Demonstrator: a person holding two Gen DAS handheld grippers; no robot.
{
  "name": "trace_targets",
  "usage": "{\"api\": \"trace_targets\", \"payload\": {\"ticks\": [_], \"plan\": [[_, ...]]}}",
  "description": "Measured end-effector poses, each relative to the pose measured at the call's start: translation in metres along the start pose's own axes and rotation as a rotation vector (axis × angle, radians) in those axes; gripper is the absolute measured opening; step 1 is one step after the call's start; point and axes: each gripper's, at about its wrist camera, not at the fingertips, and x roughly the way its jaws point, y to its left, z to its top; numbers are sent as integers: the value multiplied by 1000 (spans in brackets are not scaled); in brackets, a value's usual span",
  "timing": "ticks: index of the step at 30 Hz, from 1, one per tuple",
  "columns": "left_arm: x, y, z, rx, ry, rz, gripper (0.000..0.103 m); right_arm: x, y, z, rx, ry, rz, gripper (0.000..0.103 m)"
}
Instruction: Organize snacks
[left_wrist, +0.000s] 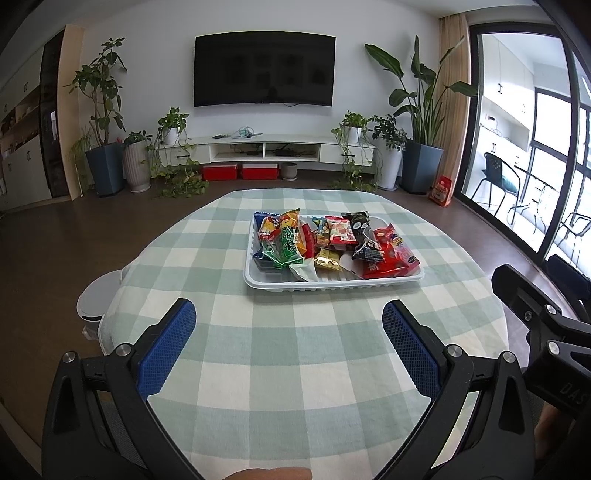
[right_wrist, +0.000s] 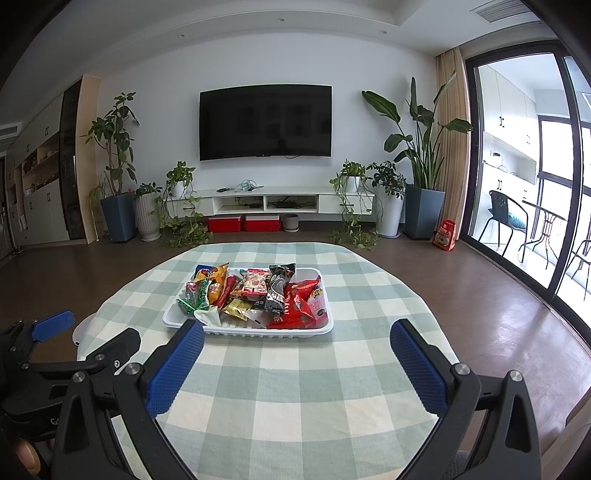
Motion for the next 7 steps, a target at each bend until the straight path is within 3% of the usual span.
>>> {"api": "trace_targets", "payload": {"ticks": [7], "plan": [[-2,-1,-12,11,-18,4,103,-1,0,2,3,1,1,103]]}}
